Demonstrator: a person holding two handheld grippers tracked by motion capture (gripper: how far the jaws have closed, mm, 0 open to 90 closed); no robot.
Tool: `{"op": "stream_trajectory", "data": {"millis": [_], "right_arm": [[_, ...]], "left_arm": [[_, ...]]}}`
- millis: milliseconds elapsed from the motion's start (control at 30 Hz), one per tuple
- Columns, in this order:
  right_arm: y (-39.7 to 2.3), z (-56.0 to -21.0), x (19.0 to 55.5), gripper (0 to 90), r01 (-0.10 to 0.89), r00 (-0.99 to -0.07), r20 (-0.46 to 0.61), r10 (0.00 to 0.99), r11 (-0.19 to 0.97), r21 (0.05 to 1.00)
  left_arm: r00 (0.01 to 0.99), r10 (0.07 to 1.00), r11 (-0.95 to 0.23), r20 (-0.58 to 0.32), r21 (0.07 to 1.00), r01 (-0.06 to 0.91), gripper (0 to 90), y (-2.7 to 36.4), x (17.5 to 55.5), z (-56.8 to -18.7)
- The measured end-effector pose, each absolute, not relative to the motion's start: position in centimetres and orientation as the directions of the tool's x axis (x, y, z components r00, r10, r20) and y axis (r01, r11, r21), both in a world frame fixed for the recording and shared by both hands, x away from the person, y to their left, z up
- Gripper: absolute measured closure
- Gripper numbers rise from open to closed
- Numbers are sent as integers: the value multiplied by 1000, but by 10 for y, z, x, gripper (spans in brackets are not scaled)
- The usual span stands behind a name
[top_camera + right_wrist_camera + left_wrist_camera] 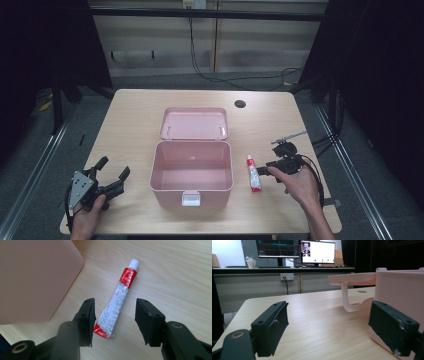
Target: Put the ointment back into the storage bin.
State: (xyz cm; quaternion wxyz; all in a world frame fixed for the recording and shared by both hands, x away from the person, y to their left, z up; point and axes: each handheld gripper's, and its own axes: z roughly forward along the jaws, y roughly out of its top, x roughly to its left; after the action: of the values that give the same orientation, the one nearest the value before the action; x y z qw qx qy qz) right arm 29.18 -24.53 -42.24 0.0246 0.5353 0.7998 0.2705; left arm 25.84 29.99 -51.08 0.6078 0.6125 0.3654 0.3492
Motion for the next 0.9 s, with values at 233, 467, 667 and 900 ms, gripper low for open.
{"op": "stream_trajectory", "data": {"millis": [233,467,667,900], "right_arm": [[-230,-430,309,587,878,-419,231,878,327,349],[-220,-428,319,598,891,-408,217,887,335,306],[-217,-433,329,597,902,-395,196,897,340,265],[-215,-443,338,597,913,-377,205,903,326,244]], "left_arm": [[489,872,-1,-10,1000,22,158,300,259,-511],[494,869,6,-17,1000,23,158,300,258,-511],[494,869,3,-14,1000,23,158,300,258,-511],[494,869,4,-15,1000,23,158,300,258,-511]]}}
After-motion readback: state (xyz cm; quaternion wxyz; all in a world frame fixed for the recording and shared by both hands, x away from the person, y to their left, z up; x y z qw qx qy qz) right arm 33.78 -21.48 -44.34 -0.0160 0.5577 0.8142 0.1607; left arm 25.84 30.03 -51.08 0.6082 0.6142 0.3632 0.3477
